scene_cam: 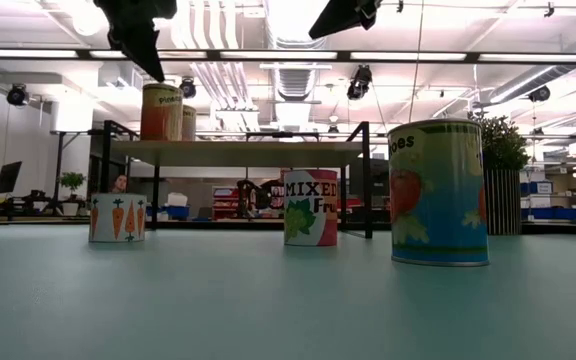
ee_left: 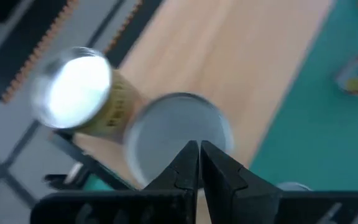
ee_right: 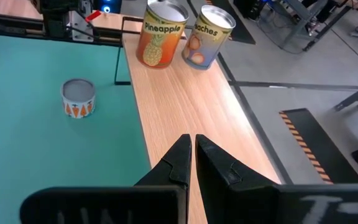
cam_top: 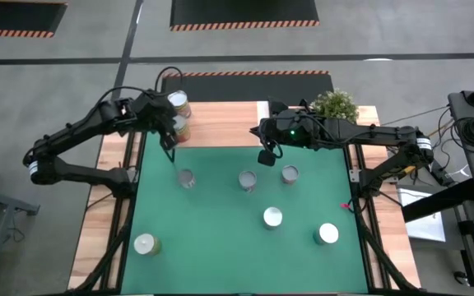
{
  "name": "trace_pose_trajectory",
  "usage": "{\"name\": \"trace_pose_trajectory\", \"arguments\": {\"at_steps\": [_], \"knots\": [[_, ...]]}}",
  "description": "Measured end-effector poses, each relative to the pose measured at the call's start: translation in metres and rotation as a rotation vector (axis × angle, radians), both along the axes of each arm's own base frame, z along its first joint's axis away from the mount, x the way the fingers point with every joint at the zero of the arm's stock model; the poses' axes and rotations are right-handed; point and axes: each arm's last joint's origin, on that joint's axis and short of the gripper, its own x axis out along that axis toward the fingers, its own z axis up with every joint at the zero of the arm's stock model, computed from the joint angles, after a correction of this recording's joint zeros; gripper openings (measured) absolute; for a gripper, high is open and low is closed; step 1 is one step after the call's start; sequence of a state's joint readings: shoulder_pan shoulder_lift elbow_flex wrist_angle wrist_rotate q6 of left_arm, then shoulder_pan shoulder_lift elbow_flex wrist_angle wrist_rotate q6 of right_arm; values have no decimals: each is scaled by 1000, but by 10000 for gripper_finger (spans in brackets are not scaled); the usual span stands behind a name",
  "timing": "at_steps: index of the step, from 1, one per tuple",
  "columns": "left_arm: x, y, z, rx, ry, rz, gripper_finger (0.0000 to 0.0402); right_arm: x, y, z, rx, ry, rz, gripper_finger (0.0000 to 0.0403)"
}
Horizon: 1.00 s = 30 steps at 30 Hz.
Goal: Pick and place cans onto a shelf
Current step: Put the canned pineapple on the shelf
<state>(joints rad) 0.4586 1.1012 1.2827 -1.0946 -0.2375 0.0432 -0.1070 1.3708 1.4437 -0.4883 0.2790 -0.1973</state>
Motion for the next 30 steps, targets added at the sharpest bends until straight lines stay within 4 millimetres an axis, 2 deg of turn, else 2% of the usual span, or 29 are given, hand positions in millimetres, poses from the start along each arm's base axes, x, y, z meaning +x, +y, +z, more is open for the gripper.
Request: {"name": "trace_pose_trajectory", "arguments": {"at_steps": [4,10,14,23,30], "knots": [[-7,-4,-1,-35,34,-11,0,0,0,-1,2,8,-1,13],[-12,-10,7,-102,-44,-67,0,0,0,-1,-5,11,3,13],[-17,-14,1,-149,-2,-87,0,0,0,-1,-6,11,4,13],[-6,-5,-19,-115,97,-27,0,0,0,-1,-8,13,5,13],[-2,0,-20,-49,114,36,0,0,0,-1,-8,13,5,13]]}}
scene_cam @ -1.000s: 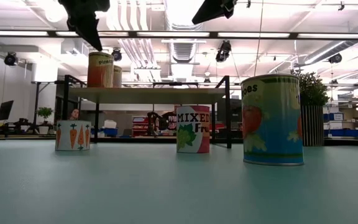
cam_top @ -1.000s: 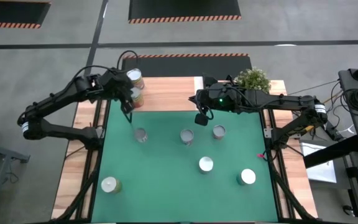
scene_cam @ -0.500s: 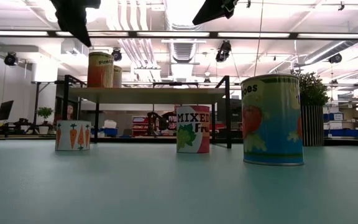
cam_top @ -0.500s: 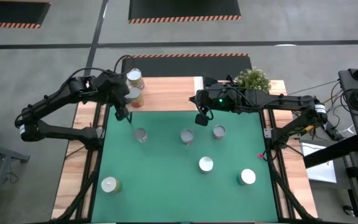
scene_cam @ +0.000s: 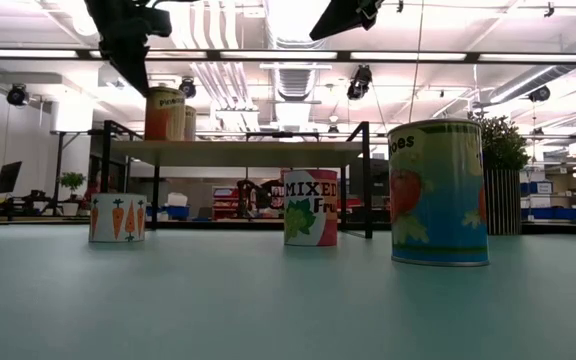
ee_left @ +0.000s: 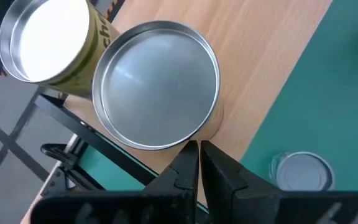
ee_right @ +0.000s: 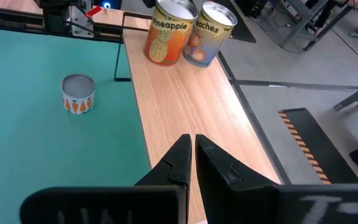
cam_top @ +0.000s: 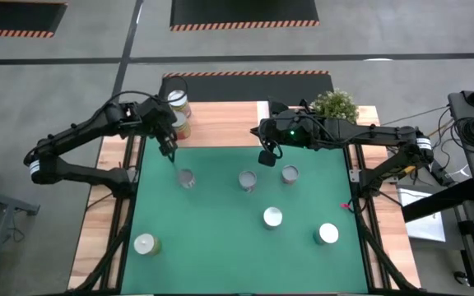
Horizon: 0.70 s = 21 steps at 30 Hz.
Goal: Pick and place cans onto a shelf
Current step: Put the canned pineapple on the shelf
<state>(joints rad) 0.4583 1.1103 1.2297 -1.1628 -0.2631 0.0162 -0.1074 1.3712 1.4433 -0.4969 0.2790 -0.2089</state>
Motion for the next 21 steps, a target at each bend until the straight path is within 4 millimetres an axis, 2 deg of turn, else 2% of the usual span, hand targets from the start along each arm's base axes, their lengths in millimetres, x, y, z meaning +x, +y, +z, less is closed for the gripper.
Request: {"name": "trace_pose_trajectory", "arguments": {"at_steps": [21], "knots": [[1,2,2,34,-50,89,0,-2,0,-4,24,36,-12,13]]}}
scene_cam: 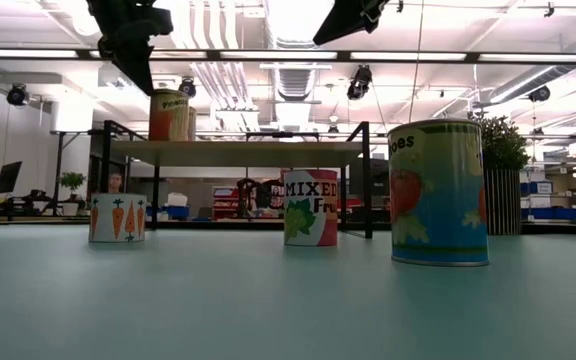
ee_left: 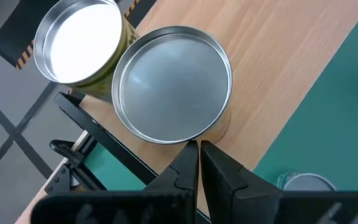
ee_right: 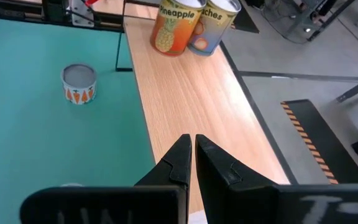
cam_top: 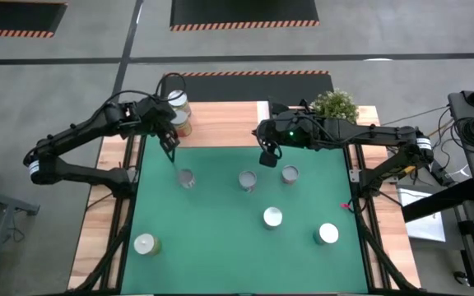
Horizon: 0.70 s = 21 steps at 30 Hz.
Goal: Pick and place cans onto a shelf
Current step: Put the canned pineapple on the shelf
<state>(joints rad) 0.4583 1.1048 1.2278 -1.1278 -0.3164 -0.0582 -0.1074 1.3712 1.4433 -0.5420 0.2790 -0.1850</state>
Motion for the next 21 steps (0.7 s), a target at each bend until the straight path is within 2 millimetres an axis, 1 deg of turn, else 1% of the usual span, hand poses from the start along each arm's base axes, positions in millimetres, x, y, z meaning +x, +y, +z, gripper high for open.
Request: {"name": "trace_pose_trajectory", "arguments": {"at_steps": [4,7,10,14,17,21], "knots": [[-3,-2,3,-8,-40,35,0,0,0,-1,3,9,-1,13],[-4,-5,8,-19,-113,36,0,0,0,-1,3,9,-1,13],[0,-8,15,-1,-212,-28,0,0,0,-1,2,9,-1,13],[12,-5,24,79,-310,-96,0,0,0,-1,3,7,-1,13],[19,-1,20,104,-267,-110,0,0,0,-1,3,8,-1,13],[23,4,9,128,-156,-53,0,0,0,-1,10,5,-3,13]]}}
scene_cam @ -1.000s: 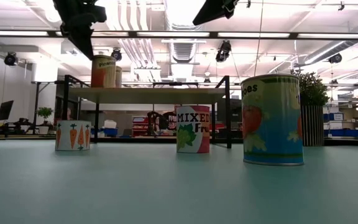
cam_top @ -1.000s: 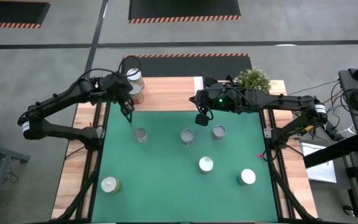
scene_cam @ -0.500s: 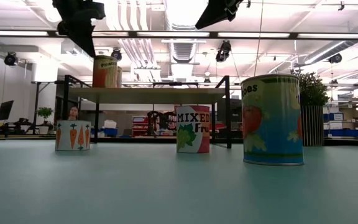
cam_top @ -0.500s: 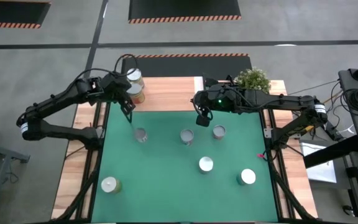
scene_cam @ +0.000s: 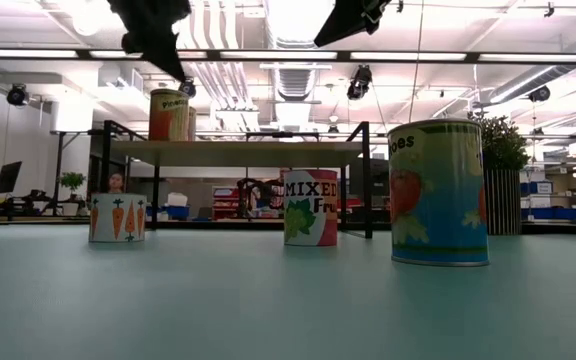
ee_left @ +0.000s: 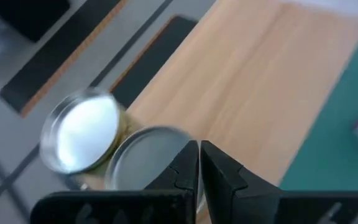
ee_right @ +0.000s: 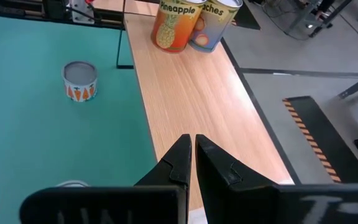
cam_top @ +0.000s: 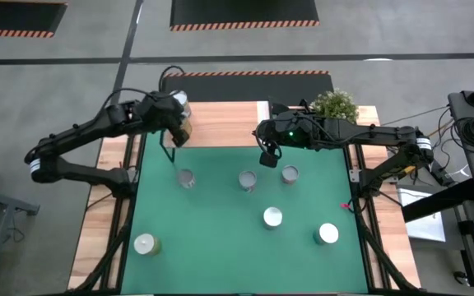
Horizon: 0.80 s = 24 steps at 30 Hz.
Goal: Pick and place cans onto a shelf
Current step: Put the canned pineapple on the shelf
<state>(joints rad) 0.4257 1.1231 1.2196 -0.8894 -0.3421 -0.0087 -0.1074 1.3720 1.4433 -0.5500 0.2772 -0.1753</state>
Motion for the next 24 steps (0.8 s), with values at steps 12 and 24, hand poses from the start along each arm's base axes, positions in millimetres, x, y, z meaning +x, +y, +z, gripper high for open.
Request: {"name": "trace_pose_trajectory", "arguments": {"at_steps": [12,24], "knots": [[-2,1,-9,-5,100,57,0,0,0,-8,3,25,0,13],[-3,1,-11,-29,101,89,0,0,0,-13,18,35,4,13]]}}
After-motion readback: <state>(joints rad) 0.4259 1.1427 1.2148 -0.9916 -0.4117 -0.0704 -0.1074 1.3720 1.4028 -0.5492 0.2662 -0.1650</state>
